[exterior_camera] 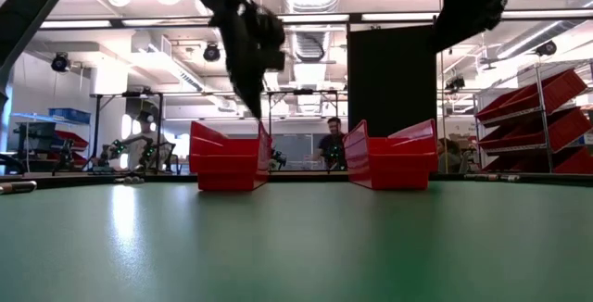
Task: Sort batteries
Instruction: Put the brown battery into the left red bin
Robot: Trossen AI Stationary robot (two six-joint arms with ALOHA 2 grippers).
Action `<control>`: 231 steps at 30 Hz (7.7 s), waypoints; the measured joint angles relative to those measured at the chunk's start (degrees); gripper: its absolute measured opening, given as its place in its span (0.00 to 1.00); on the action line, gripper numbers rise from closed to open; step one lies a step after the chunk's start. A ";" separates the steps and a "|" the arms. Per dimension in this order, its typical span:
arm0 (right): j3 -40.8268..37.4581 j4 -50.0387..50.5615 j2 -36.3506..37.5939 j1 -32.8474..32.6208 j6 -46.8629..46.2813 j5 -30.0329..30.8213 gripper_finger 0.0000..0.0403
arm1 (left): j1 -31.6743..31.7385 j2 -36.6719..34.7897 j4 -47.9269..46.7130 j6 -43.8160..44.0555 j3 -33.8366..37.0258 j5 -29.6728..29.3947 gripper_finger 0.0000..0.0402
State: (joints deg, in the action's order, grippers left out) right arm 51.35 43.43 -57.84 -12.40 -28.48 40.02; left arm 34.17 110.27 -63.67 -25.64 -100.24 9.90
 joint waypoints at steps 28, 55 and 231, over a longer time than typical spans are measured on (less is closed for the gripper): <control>-2.80 -3.90 -6.65 58.90 -17.39 -11.61 0.53 | -39.38 -43.03 80.58 25.78 60.36 -16.74 0.44; 13.11 1.49 -31.80 76.16 -13.78 -35.96 0.62 | -46.14 -42.37 83.00 25.87 63.60 -18.86 0.44; 0.68 -6.91 -38.28 70.42 -74.21 1.54 0.03 | -43.18 -46.96 73.76 17.27 65.48 -34.59 0.44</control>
State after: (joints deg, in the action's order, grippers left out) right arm 52.03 36.52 -96.12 58.02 -102.69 41.56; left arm -9.01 63.31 10.09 -8.36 -34.76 -24.68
